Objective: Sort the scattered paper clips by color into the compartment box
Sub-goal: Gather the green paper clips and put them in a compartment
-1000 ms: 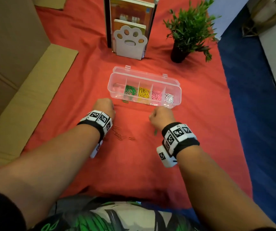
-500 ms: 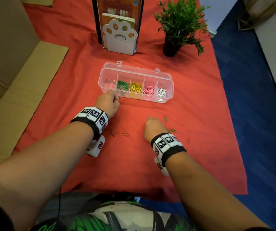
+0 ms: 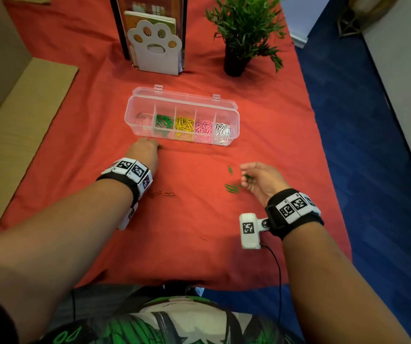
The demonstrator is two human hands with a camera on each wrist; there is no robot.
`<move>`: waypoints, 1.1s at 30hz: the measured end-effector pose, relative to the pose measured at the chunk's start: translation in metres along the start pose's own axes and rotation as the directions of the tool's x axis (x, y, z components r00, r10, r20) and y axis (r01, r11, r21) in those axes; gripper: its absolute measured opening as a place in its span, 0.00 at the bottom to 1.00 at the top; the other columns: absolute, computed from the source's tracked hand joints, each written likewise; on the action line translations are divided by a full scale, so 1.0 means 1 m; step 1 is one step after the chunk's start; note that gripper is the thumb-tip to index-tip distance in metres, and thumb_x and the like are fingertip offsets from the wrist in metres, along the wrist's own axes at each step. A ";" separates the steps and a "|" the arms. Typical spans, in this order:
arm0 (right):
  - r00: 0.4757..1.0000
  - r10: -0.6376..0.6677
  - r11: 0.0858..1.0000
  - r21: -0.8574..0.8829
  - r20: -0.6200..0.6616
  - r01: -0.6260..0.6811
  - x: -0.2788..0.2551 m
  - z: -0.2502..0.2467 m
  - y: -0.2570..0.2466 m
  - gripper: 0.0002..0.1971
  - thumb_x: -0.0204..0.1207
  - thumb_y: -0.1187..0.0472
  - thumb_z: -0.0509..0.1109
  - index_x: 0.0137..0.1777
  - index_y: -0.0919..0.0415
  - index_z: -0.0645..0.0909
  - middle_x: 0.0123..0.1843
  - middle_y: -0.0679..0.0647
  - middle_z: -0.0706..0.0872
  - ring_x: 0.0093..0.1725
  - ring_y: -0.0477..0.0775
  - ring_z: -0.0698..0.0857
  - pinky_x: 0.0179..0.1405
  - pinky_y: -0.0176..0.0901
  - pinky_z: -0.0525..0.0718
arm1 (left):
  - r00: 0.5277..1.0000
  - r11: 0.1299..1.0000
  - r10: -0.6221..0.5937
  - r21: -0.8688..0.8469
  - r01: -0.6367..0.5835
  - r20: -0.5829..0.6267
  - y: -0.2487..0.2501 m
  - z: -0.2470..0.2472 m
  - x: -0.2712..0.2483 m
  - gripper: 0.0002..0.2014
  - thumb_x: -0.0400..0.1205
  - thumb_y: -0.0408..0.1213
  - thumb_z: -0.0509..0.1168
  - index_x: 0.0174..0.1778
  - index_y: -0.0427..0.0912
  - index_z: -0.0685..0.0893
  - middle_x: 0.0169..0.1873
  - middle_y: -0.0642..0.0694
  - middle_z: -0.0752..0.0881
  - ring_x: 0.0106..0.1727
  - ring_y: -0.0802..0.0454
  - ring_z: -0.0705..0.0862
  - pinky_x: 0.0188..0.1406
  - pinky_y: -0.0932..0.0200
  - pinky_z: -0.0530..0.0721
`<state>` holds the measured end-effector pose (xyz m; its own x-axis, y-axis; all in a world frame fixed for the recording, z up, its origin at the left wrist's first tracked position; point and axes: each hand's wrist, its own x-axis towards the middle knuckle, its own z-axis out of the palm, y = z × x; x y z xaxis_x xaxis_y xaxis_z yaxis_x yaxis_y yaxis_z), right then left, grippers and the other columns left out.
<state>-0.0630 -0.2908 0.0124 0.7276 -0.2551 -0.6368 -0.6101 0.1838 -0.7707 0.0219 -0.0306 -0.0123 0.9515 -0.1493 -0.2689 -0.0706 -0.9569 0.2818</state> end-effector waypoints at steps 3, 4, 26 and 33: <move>0.998 0.008 1.000 -0.022 -0.056 -0.009 0.004 -0.016 0.007 0.12 0.80 0.72 0.58 0.38 0.59 0.75 0.29 0.53 0.73 0.19 0.41 0.74 0.16 0.29 0.76 | 0.999 0.999 0.024 0.041 -0.025 0.024 0.011 0.002 -0.004 0.13 0.80 0.30 0.60 0.57 0.32 0.84 0.56 0.29 0.82 0.58 0.31 0.81 0.59 0.44 0.79; 0.997 0.010 0.997 -0.073 -0.076 -0.015 0.006 -0.019 0.010 0.11 0.79 0.71 0.60 0.37 0.58 0.75 0.29 0.53 0.73 0.18 0.41 0.74 0.15 0.29 0.75 | 0.999 0.998 0.034 0.060 -0.037 0.040 0.014 0.002 -0.006 0.13 0.80 0.32 0.62 0.56 0.31 0.84 0.56 0.30 0.83 0.59 0.32 0.81 0.59 0.45 0.78; 0.957 -0.249 0.331 -0.916 0.147 0.227 0.010 0.013 0.036 0.13 0.76 0.68 0.62 0.59 0.65 0.77 0.59 0.64 0.82 0.59 0.64 0.81 0.60 0.47 0.77 | 0.996 0.995 0.002 0.099 -0.011 0.093 0.038 0.027 -0.036 0.13 0.83 0.30 0.55 0.61 0.29 0.77 0.60 0.29 0.78 0.60 0.31 0.79 0.60 0.44 0.76; 0.988 0.066 0.998 -0.018 0.138 -0.064 -0.002 -0.014 0.018 0.15 0.78 0.74 0.52 0.38 0.60 0.76 0.30 0.54 0.71 0.27 0.49 0.70 0.16 0.31 0.72 | 0.996 0.961 -0.060 -0.267 0.077 0.073 0.045 0.023 -0.032 0.10 0.82 0.29 0.57 0.55 0.33 0.81 0.55 0.35 0.84 0.57 0.38 0.82 0.57 0.51 0.76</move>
<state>-0.0795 -0.3006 0.0001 0.7223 -0.1087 -0.6830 -0.6609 0.1822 -0.7280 -0.0188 -0.0747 -0.0124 0.9295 -0.1097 -0.3520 0.0858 -0.8641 0.4959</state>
